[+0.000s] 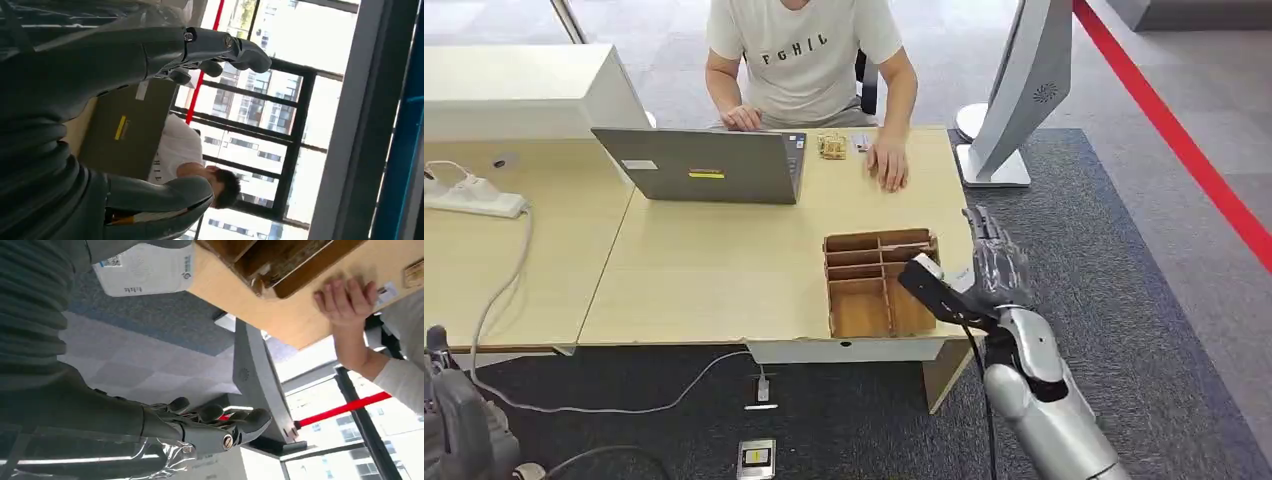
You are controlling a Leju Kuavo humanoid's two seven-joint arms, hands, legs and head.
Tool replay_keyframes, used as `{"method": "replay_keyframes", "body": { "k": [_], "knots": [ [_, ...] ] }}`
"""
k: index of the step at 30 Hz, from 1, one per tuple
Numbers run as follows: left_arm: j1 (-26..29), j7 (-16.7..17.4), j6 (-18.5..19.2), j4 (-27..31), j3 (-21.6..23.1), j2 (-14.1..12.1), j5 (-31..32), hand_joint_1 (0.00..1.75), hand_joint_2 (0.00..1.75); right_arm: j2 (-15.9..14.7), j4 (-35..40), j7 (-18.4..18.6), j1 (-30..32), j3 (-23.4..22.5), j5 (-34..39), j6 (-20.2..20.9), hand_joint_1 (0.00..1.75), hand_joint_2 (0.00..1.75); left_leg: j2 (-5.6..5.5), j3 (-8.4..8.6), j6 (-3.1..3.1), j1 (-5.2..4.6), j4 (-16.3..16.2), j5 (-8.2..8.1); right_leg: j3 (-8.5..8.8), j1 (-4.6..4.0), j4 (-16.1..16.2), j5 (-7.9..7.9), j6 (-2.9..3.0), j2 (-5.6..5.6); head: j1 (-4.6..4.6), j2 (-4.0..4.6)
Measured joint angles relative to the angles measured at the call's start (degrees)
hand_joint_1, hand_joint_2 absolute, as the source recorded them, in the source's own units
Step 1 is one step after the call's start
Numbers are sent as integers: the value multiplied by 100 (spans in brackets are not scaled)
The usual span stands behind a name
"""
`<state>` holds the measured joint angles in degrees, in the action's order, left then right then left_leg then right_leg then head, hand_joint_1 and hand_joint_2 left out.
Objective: Pass the card to the sensor for recognition and then transmit it.
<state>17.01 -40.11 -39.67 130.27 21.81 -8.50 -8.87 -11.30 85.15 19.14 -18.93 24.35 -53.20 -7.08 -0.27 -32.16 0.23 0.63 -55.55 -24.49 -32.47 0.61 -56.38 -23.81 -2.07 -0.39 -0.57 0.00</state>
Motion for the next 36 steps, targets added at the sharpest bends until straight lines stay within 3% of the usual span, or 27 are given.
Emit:
{"method": "replay_keyframes", "body": {
  "k": [13,26,36],
  "knots": [
    [89,0,0,0,0,90,116,0,175,609,-830,-155,-319,502,-284,-393,0,175,0,-2,0,0,0,0,-1,0,0,-2,0,-2,0,0],
    [133,52,0,-35,0,107,166,0,175,896,-2289,-98,-826,564,-833,-916,0,175,0,0,0,0,0,0,-1,0,0,-2,0,-2,-2,0],
    [176,63,0,-76,0,160,278,0,175,1139,-2946,-133,-1159,564,-1082,-959,0,175,1,0,0,0,0,0,-3,0,0,-2,0,-2,0,0]
  ]
}}
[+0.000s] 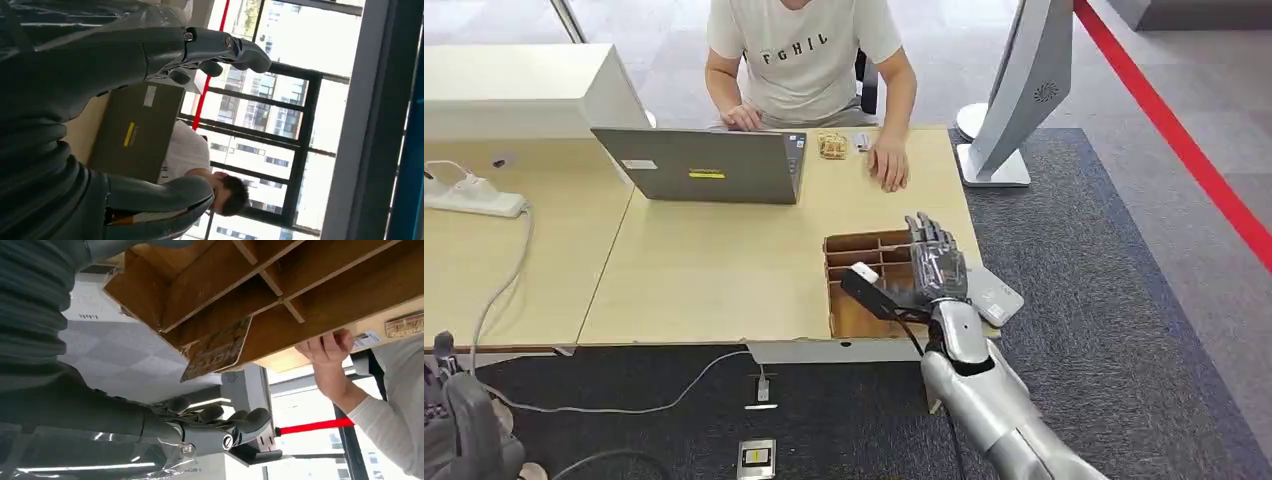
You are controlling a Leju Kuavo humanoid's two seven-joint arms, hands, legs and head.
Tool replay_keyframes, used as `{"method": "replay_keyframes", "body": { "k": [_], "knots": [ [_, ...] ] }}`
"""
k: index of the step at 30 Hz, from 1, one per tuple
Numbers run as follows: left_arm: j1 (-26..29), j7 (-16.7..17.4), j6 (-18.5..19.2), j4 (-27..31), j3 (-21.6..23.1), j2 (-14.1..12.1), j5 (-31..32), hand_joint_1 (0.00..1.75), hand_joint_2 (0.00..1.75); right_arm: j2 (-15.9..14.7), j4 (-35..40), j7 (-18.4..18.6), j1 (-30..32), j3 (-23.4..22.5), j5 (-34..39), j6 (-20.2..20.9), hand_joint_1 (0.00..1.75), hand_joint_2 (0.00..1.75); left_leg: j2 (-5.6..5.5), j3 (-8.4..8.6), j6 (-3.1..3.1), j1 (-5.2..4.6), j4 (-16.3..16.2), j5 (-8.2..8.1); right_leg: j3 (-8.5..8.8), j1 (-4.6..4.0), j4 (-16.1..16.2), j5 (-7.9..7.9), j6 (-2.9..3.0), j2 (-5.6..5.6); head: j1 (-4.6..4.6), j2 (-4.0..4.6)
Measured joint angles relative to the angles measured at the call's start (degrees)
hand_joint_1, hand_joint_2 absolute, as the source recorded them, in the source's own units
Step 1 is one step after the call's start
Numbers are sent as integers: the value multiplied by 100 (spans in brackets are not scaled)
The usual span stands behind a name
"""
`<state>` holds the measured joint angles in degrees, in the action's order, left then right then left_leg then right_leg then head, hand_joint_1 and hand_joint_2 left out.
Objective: Pass the card to the sensor for recognition and then transmit it.
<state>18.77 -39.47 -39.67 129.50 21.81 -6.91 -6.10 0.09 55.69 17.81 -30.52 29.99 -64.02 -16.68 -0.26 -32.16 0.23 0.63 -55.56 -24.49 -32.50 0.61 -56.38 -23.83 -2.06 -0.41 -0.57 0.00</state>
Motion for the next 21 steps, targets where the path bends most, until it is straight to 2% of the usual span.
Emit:
{"method": "replay_keyframes", "body": {
  "k": [2,3,4,21],
  "knots": [
    [19,0,0,-2,0,11,17,0,175,24,-61,0,-38,0,-28,0,5,175,0,-1,0,0,0,0,0,0,0,0,0,0,-2,0],
    [24,0,0,-2,0,24,28,0,175,44,-109,0,-72,0,-37,0,99,175,0,0,0,0,0,0,0,0,0,0,0,0,0,0],
    [28,-4,0,-2,0,28,33,0,175,56,-161,2,-105,0,-46,0,171,175,0,0,0,0,0,0,0,0,0,0,0,0,0,0],
    [114,-35,0,-4,0,87,31,0,175,70,-404,42,-236,-20,-153,48,175,175,0,4,0,0,-1,0,0,0,1,0,0,0,0,0]
  ]
}}
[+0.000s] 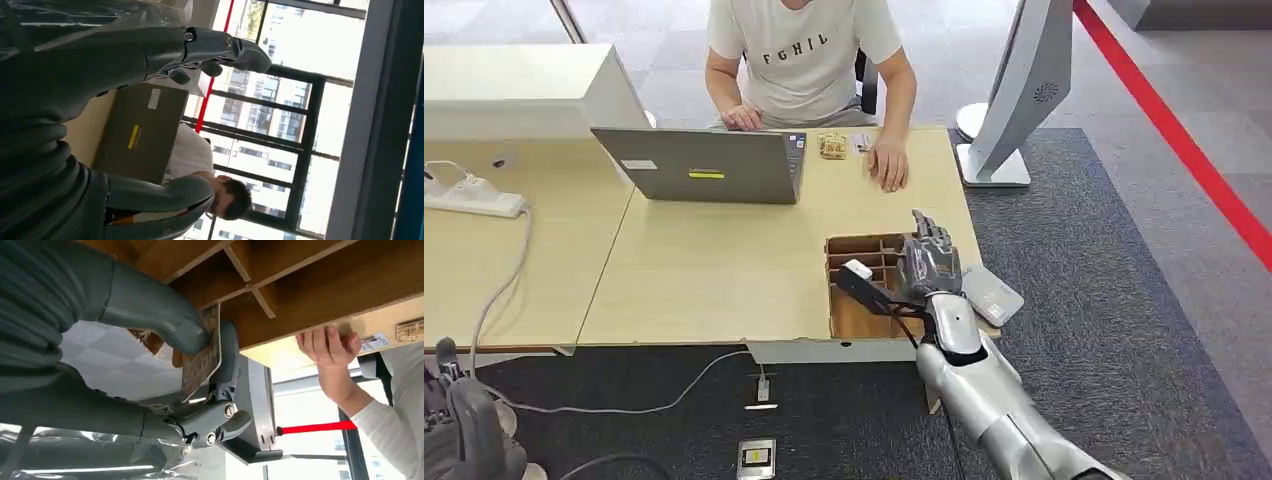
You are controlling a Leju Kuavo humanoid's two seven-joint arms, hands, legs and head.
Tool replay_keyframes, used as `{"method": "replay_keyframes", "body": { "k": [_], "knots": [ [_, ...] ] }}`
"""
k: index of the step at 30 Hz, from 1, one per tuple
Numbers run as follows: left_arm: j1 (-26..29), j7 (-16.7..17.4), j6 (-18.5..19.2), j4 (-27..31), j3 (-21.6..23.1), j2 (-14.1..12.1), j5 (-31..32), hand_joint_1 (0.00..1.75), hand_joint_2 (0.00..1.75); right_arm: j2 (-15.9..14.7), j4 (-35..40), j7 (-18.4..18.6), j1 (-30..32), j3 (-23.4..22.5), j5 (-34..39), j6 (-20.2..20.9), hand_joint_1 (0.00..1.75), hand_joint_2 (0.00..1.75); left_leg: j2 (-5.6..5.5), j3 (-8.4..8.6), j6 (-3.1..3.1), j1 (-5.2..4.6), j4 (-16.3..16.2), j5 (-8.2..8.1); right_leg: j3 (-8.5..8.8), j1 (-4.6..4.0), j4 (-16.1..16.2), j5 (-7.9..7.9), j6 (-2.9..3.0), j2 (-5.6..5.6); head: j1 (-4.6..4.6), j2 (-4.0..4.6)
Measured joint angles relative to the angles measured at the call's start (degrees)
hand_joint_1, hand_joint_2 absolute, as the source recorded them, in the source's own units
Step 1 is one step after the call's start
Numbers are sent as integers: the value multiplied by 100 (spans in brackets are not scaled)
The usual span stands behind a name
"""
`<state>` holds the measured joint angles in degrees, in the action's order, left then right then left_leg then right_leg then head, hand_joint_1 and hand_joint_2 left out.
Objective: Pass the card to the sensor for recognition and then transmit it.
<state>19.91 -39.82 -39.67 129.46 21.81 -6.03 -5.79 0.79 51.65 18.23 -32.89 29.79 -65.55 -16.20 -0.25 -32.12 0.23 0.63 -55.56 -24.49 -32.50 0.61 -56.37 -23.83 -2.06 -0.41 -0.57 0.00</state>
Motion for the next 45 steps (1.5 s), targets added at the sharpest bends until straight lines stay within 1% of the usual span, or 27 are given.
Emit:
{"method": "replay_keyframes", "body": {
  "k": [5,6,12,19,24,29,37,45],
  "knots": [
    [10,2,0,0,0,6,33,0,175,-22,0,44,-2,-26,2,9,171,175,0,0,0,0,0,0,1,0,1,0,0,0,-2,0],
    [11,2,0,0,-2,11,37,0,175,-33,0,57,-2,-31,4,7,175,175,0,1,0,0,0,0,1,0,1,0,0,0,-2,0],
    [18,9,0,0,0,24,70,0,175,-50,-2,61,-1,-35,9,-20,175,175,0,1,0,0,-1,0,2,0,1,1,0,0,0,0],
    [63,9,0,0,-2,35,122,0,175,-39,-53,-37,-2,-35,33,-129,175,175,0,1,0,0,0,0,3,0,0,1,0,0,-2,0],
    [101,9,0,0,-2,57,131,0,175,-22,-98,-133,-2,-35,42,-300,175,175,0,0,0,0,0,0,2,0,0,0,0,0,0,0],
    [107,0,0,0,-2,79,109,0,175,4,-120,-258,-2,-35,131,-590,175,175,0,0,0,0,0,0,2,0,0,0,0,0,-2,0],
    [113,-15,0,0,-11,112,118,0,175,39,-120,-365,-2,-37,199,-750,175,175,0,0,0,0,0,0,2,0,0,0,0,0,0,0],
    [161,-20,0,0,-26,212,253,0,175,116,-120,-594,-41,-57,384,-1077,175,175,0,0,0,0,0,0,2,0,-1,1,0,0,0,0]
  ]
}}
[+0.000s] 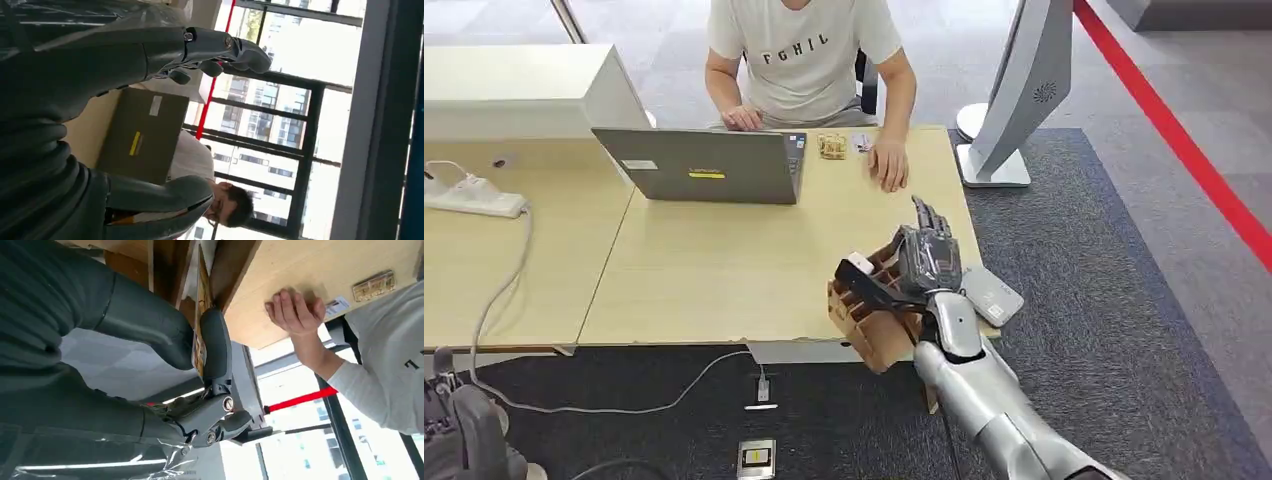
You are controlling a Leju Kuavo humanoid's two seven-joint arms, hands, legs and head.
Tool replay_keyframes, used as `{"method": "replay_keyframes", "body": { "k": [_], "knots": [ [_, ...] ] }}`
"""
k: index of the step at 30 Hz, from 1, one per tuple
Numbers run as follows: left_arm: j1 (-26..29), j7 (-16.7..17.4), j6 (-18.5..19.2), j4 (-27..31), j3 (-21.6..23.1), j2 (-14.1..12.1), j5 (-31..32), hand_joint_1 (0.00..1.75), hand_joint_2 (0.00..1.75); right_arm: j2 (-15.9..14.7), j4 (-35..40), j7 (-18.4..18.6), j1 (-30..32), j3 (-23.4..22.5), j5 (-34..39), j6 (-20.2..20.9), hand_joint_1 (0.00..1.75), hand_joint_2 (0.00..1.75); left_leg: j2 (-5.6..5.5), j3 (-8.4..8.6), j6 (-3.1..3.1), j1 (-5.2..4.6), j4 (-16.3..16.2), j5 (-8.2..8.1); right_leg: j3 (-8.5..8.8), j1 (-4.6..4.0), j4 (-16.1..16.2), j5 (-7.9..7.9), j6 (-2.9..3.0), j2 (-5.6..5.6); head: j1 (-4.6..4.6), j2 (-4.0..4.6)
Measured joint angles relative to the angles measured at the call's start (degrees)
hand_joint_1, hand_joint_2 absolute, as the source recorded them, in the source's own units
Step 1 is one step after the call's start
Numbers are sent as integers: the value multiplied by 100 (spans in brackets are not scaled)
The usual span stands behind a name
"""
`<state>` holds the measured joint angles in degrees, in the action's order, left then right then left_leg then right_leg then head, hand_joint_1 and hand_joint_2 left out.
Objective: Pass the card to the sensor for recognition and then transmit it.
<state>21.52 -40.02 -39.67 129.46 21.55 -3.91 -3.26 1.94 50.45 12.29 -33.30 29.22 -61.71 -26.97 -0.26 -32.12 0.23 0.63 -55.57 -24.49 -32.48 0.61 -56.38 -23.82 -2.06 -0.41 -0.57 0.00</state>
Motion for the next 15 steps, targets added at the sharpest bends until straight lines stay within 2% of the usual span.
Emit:
{"method": "replay_keyframes", "body": {
  "k": [6,15],
  "knots": [
    [24,-2,0,0,0,40,-61,0,175,46,74,-118,-144,-50,151,-212,175,175,1,2,0,0,-1,0,-1,0,1,0,0,0,0,0],
    [-298,46,0,-90,28,-105,-573,0,175,-201,840,389,-260,-162,-153,-197,175,175,1,4,1,-1,-2,1,-2,1,2,2,0,0,0,0]
  ]
}}
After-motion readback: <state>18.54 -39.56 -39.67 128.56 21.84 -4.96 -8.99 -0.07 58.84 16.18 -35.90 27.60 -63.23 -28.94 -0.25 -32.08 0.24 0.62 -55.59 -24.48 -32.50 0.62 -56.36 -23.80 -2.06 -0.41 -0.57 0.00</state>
